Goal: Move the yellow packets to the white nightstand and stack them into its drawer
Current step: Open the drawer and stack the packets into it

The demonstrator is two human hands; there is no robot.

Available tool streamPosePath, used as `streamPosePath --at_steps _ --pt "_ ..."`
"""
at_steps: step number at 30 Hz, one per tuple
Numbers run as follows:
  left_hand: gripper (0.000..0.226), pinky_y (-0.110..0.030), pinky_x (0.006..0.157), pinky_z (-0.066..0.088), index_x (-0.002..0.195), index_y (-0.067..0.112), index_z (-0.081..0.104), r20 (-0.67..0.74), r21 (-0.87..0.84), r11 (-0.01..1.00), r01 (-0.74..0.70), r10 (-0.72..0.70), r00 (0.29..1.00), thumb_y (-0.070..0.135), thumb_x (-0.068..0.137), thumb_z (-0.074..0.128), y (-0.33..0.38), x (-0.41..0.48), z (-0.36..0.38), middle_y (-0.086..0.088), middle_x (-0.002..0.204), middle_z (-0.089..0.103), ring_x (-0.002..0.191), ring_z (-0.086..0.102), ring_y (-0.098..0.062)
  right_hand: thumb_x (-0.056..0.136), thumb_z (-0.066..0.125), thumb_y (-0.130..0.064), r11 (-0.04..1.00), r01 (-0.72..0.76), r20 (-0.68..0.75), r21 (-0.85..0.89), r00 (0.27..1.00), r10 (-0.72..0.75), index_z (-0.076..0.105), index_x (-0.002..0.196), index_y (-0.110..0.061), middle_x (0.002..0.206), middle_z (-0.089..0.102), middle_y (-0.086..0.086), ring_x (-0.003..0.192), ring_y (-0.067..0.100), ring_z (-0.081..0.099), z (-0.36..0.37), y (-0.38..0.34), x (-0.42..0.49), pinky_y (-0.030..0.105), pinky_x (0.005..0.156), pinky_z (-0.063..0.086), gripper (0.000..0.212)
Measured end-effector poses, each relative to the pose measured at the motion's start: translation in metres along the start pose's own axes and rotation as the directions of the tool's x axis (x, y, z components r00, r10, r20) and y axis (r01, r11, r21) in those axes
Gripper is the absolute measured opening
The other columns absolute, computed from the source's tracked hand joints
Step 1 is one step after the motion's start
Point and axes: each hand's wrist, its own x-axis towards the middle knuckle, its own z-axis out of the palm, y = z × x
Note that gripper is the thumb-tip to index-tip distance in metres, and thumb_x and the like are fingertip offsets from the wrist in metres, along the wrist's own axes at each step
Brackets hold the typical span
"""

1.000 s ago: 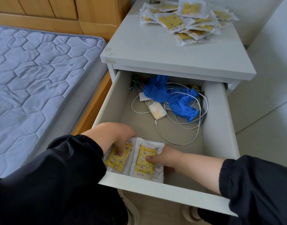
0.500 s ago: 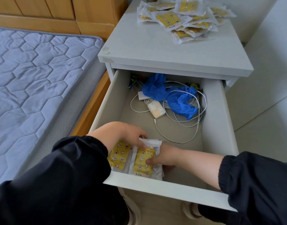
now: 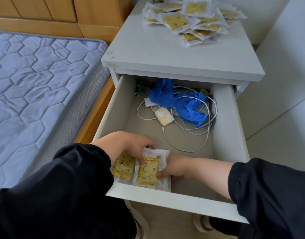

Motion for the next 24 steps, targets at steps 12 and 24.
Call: streamPosePath --at_steps 12,24 --pt "0.068 -0.029 0.086 0.048 0.138 0.026 0.038 0.043 -0.073 0.997 0.035 -0.031 0.999 0.038 0.081 0.073 0.003 -0.002 0.000 0.005 0.133 0.049 0.112 0.053 -0.017 0.092 0.061 -0.026 0.973 0.045 0.094 -0.225 0.995 -0.025 0.052 0.130 -0.021 0.129 0.058 0.001 0.119 0.021 0.055 -0.009 -0.021 -0.026 0.034 0.093 0.046 0.039" --pt "0.067 -0.028 0.083 0.050 0.134 0.027 0.040 0.031 -0.101 0.994 0.049 -0.046 0.998 0.037 0.079 0.076 0.003 -0.001 -0.001 0.007 0.128 0.053 0.106 0.055 -0.015 0.084 0.070 -0.034 0.943 -0.013 0.045 -0.334 0.999 0.030 0.055 0.126 -0.019 0.125 0.062 0.005 0.111 0.025 0.062 -0.014 -0.023 -0.022 0.041 0.096 0.051 0.047"
